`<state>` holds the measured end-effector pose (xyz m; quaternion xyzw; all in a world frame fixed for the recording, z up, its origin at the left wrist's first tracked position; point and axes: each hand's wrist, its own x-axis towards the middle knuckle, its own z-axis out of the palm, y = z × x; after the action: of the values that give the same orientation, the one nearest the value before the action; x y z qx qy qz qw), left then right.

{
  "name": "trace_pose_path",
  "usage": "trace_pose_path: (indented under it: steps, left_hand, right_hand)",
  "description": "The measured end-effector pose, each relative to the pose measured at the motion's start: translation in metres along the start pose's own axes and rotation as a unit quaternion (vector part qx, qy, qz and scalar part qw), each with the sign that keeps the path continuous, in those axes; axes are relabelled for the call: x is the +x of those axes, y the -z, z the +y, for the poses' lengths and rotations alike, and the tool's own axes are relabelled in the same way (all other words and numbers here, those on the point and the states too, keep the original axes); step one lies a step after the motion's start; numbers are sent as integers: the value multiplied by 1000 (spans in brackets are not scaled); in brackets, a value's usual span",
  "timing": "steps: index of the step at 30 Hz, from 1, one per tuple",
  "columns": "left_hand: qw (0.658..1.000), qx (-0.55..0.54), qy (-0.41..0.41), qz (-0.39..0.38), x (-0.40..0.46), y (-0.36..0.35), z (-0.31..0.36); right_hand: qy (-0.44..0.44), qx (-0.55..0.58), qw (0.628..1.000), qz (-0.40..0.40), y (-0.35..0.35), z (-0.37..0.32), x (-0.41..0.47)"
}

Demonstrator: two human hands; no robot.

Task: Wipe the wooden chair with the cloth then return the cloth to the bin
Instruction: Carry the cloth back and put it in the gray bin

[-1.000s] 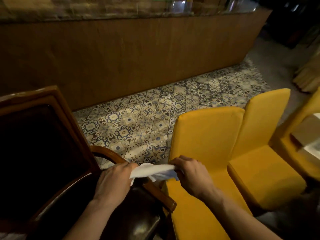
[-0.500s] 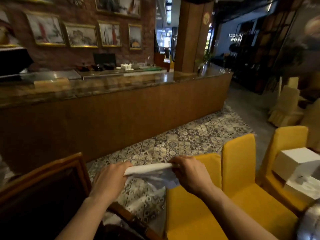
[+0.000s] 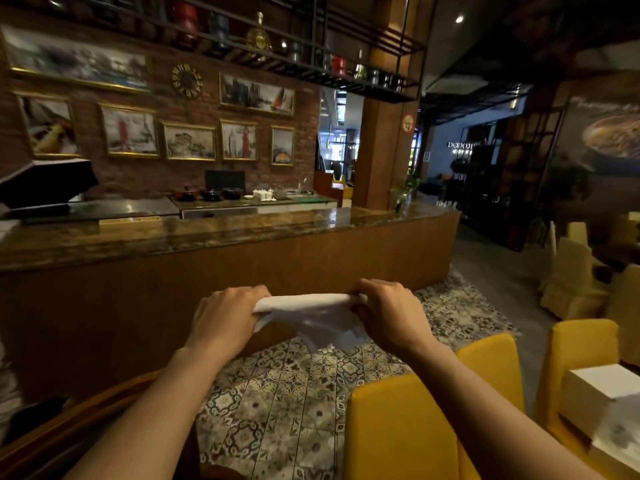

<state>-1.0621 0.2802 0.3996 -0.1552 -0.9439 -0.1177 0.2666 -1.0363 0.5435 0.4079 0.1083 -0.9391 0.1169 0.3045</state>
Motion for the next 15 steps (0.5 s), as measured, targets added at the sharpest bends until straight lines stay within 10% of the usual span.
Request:
trace_pose_path:
  steps: [15]
  left_hand:
    - [970, 149, 191, -11, -129, 114, -97]
  right_hand:
    - [203, 149, 967, -50, -60, -159, 35]
